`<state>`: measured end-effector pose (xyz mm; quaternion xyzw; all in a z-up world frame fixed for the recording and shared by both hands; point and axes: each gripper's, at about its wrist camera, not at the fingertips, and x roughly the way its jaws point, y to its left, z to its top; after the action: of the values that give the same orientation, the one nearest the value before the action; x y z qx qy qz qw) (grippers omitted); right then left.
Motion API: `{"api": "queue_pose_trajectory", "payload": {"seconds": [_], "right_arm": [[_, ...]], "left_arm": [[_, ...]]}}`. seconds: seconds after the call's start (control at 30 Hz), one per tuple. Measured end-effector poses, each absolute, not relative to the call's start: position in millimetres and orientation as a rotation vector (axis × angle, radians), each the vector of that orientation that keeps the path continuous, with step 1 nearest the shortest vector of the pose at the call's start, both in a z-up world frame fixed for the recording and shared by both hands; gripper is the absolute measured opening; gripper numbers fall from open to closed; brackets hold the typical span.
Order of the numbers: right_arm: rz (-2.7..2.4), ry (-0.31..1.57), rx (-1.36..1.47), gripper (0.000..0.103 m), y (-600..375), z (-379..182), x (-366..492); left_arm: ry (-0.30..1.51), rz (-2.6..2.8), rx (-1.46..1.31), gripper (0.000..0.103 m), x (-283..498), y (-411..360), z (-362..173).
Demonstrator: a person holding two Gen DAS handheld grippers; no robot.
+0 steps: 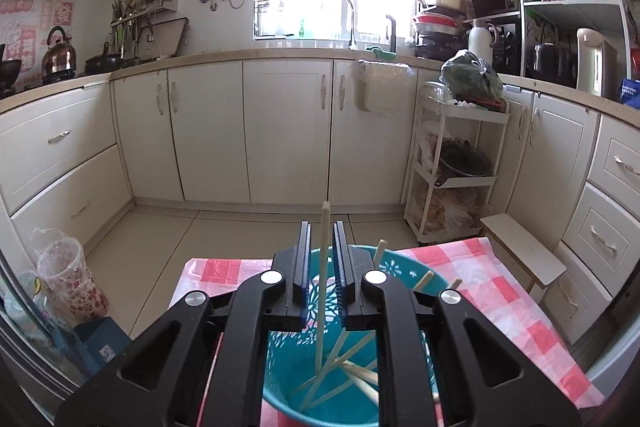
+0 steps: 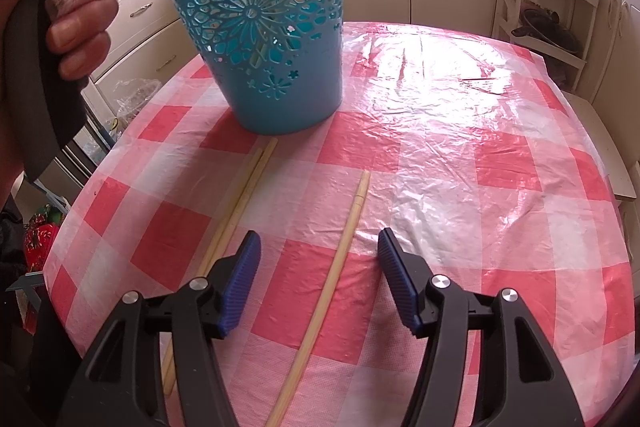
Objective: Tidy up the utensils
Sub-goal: 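Lift the stick with the left tool over the basket and open it, then close the right tool on a stick and lift it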
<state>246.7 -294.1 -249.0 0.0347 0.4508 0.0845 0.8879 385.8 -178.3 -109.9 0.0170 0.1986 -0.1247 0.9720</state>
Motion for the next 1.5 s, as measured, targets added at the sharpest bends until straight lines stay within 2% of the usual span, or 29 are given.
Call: {"api": "queue_pose_trajectory", "payload": {"seconds": [0.07, 0.17, 0.3, 0.57, 0.8, 1.07, 1.1, 1.2, 1.27, 1.37, 1.47, 1.5], "right_arm": [[0.175, 0.936, 0.070, 0.059, -293.9, -249.1, 246.6], [0.173, 0.936, 0.067, 0.059, -293.7, -249.2, 246.3], [0.171, 0.935, 0.064, 0.059, -293.5, -249.3, 246.0], [0.169, 0.932, 0.062, 0.059, -293.8, -249.5, 245.5], [0.151, 0.929, 0.061, 0.059, -295.5, -248.5, 243.0], [0.068, 0.925, 0.072, 0.059, -304.3, -248.2, 229.3], [0.066, 0.927, 0.083, 0.058, -305.8, -248.2, 229.7], [0.038, 0.937, 0.062, 0.045, -304.9, -247.4, 233.2], [0.030, 0.942, 0.043, 0.041, -303.3, -247.3, 235.2], [0.020, 0.937, -0.018, 0.033, -294.8, -248.1, 236.9], [0.038, 0.929, -0.068, 0.017, -284.8, -247.8, 237.2], [0.061, 0.930, -0.081, 0.008, -281.0, -248.0, 236.4]], "left_arm": [[0.406, -0.247, 0.050, 0.029, 376.1, -175.6, -111.5], [0.400, -0.230, 0.072, 0.042, 359.8, -169.8, -111.5], [0.386, -0.212, 0.108, 0.049, 340.0, -161.2, -108.1], [0.386, -0.149, 0.119, 0.077, 308.3, -129.2, -110.1], [0.492, -0.105, 0.059, 0.092, 297.9, -90.3, -144.3], [0.716, -0.112, -0.093, 0.093, 321.5, -56.7, -218.1], [0.731, -0.111, -0.104, 0.093, 325.3, -55.7, -223.8], [0.772, -0.111, -0.133, 0.094, 331.0, -54.6, -241.7], [0.856, -0.112, -0.152, 0.095, 335.9, -55.6, -256.1], [0.848, -0.124, -0.175, 0.095, 336.1, -52.8, -257.5], [0.878, -0.135, -0.184, 0.095, 339.7, -51.7, -261.7], [0.888, -0.139, -0.184, 0.095, 340.8, -52.2, -263.6]]}}
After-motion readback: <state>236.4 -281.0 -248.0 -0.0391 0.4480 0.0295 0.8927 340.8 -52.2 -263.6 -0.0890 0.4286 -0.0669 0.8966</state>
